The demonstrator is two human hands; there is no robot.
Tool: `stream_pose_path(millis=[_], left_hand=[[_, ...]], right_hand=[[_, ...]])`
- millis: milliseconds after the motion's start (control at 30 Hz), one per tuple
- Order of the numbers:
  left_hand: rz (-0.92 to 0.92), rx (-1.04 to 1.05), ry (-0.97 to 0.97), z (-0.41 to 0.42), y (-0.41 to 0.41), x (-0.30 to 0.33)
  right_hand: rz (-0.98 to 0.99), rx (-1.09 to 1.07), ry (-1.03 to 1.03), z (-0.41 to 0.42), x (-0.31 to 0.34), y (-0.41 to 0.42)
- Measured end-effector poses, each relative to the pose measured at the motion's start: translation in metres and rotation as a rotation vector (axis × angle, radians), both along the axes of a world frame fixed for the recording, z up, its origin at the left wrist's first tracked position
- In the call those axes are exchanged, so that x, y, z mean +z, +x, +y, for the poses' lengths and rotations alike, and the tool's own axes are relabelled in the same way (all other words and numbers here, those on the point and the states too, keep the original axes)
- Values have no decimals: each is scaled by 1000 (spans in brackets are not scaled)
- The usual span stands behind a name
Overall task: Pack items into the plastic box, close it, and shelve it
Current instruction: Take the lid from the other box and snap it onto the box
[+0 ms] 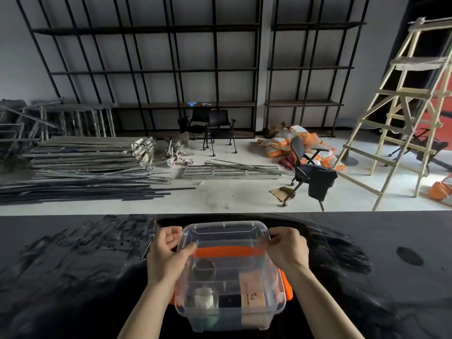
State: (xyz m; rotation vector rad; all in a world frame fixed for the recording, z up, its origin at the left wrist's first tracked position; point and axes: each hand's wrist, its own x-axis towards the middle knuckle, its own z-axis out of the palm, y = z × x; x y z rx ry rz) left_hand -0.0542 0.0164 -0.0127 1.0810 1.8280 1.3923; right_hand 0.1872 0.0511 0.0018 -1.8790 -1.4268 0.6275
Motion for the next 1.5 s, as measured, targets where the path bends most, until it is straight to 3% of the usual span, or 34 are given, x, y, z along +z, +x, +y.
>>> stream_pose_path(millis=[167,467,667,833,933,1067,1133,1300,1500], left_hand=[[131,7,-29,-12,7,-6],[252,1,-10,-20,11,-19],[467,7,49,-22,20,-31],[680,21,-89,-22,26,-29],[567,30,-304,-19,25,-28],[221,67,-546,-18,19,-29],[260,116,-522,-20,18,-29],[551,205,-312,-25,25,-27],[651,168,-202,-28,11,-29]], right_hand=[[-128,-52,-6,-12,-7,-7],[-118,-62,-109,-31,-29,-9],[103,-112,-255,-35,-42,-7],[131,-134,-272,-37,-45,-7],[180,-154,-286,-35,-49,-6],[187,-211,-263,-35,-52,-6],[147,-234,-178,-39,-47,-9],[20,-209,-10,-48,-36,-15],[-94,-199,43,-54,-35,-31]])
